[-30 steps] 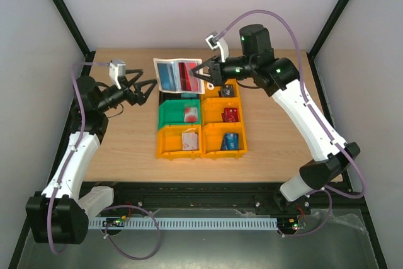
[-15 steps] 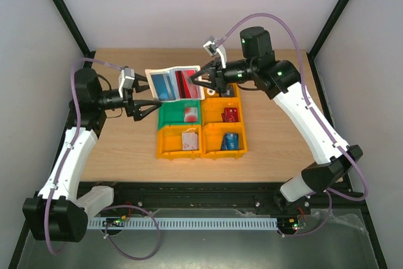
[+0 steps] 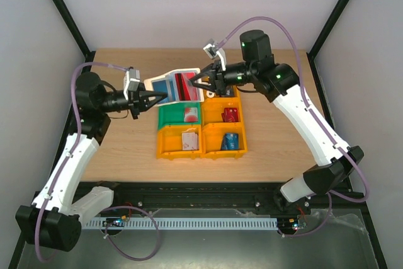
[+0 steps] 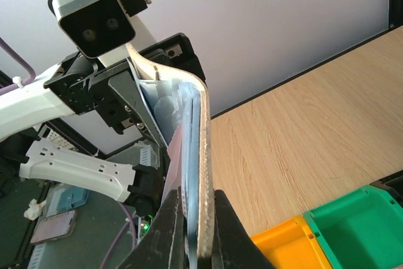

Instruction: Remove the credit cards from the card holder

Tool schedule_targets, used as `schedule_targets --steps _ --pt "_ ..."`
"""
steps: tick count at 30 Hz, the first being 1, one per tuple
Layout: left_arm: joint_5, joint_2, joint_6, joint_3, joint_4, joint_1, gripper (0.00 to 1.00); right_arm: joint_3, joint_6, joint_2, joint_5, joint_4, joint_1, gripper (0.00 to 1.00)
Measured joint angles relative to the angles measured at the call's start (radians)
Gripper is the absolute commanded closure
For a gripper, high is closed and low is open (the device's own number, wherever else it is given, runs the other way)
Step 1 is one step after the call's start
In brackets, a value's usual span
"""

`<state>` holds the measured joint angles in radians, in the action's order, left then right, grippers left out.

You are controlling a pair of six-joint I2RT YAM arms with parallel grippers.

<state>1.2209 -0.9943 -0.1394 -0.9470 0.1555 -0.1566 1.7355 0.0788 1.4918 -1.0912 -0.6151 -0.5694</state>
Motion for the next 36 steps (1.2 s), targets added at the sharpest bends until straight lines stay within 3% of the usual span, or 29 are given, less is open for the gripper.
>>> schedule_targets --steps 3,6,10,13,16,19,25,36 --pt "-0.014 0.014 0.002 0.001 -0.018 0.0 0.98 -0.006 -0.004 -0.007 0.003 0.001 0.0 0.98" --pt "-0.043 0.02 0.002 0.001 -0.029 -0.001 0.98 -0.013 -0.003 -0.012 0.019 0.009 0.0 0.7" --pt "-0.18 0.032 -0.008 0.002 -0.052 -0.002 0.98 -0.015 0.013 -0.021 0.174 0.017 0.008 0.6" --pt "-0.319 0.034 -0.024 0.003 -0.072 -0.002 0.98 -0.017 0.037 -0.041 0.345 0.019 0.035 0.62" --pt "-0.415 0.034 -0.026 0.013 -0.095 -0.01 0.98 -0.024 0.072 -0.067 0.425 0.034 0.076 0.73" --pt "-0.436 0.035 -0.029 0.023 -0.103 -0.027 0.98 -0.027 0.123 -0.072 0.356 0.104 0.072 0.75" --pt "-0.304 0.052 -0.137 0.051 0.022 -0.042 0.98 -0.063 0.184 -0.037 0.119 0.272 -0.103 0.79" --pt "-0.168 0.064 -0.239 0.051 0.207 -0.086 0.98 -0.118 0.259 -0.004 0.006 0.403 -0.106 0.82"
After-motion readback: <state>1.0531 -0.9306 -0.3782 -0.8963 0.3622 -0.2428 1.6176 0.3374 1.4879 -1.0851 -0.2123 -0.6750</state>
